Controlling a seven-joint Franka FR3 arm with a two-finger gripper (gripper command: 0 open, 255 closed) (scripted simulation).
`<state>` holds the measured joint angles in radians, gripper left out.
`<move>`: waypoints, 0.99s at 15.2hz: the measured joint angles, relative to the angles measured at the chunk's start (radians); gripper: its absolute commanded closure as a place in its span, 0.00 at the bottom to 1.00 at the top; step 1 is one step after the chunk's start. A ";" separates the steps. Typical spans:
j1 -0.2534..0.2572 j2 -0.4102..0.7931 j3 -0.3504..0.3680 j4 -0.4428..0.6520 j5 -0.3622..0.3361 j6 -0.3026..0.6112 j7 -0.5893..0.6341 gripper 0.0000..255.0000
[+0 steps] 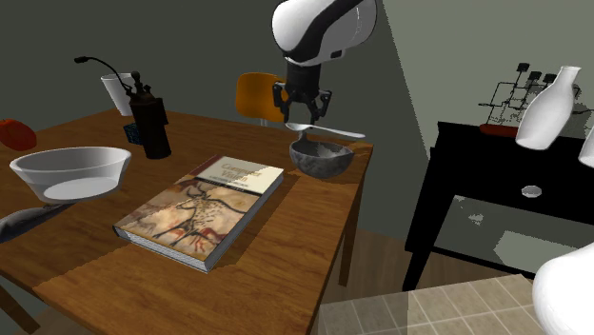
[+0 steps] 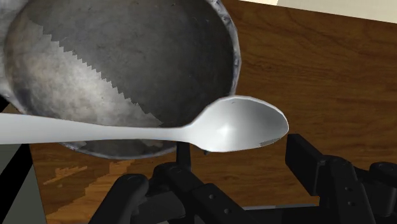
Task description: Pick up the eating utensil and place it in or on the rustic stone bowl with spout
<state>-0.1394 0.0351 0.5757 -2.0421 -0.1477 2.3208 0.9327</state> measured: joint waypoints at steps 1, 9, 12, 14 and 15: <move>0.001 0.006 0.000 -0.008 -0.006 0.012 0.005 1.00; 0.002 0.018 0.000 -0.032 -0.021 0.046 0.018 1.00; 0.002 0.018 0.000 -0.032 -0.021 0.046 0.018 0.00; 0.002 0.018 0.000 -0.032 -0.021 0.047 0.018 0.00; 0.002 0.018 0.000 -0.032 -0.021 0.047 0.018 0.00</move>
<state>-0.1373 0.0534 0.5753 -2.0741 -0.1688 2.3674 0.9511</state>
